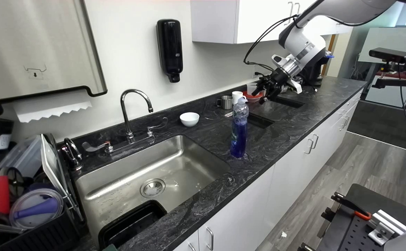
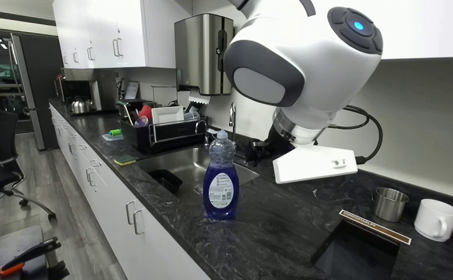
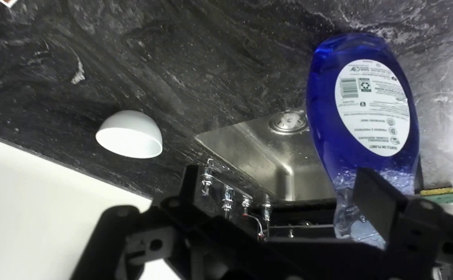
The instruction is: Pour some dish soap in the sink
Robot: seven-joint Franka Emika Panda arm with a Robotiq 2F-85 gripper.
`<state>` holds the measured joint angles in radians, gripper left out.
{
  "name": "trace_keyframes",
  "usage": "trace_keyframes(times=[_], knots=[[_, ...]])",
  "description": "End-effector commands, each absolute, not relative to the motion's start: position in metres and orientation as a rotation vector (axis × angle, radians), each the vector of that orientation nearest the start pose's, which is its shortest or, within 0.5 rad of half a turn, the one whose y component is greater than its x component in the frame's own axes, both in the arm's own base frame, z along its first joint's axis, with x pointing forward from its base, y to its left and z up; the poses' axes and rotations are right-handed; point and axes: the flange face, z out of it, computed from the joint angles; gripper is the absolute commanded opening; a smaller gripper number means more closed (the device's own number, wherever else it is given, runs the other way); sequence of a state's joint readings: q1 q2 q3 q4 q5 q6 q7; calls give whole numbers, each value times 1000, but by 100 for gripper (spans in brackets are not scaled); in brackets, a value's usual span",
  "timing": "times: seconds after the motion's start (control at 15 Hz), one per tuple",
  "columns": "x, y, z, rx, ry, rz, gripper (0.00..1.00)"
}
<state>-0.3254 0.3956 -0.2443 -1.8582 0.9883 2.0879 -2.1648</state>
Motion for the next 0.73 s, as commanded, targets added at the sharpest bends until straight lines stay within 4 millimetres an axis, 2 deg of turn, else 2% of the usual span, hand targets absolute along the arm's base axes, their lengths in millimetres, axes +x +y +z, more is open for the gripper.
trace_keyframes(times=[0.0, 0.33, 0.4, 0.67], knots=[[560, -293, 320, -2480, -1274, -877, 100], [562, -293, 319, -2586, -1148, -702, 100], [563, -295, 316, -2544, -1172, -747, 100], [563, -295, 316, -2562, -1146, -712, 100]])
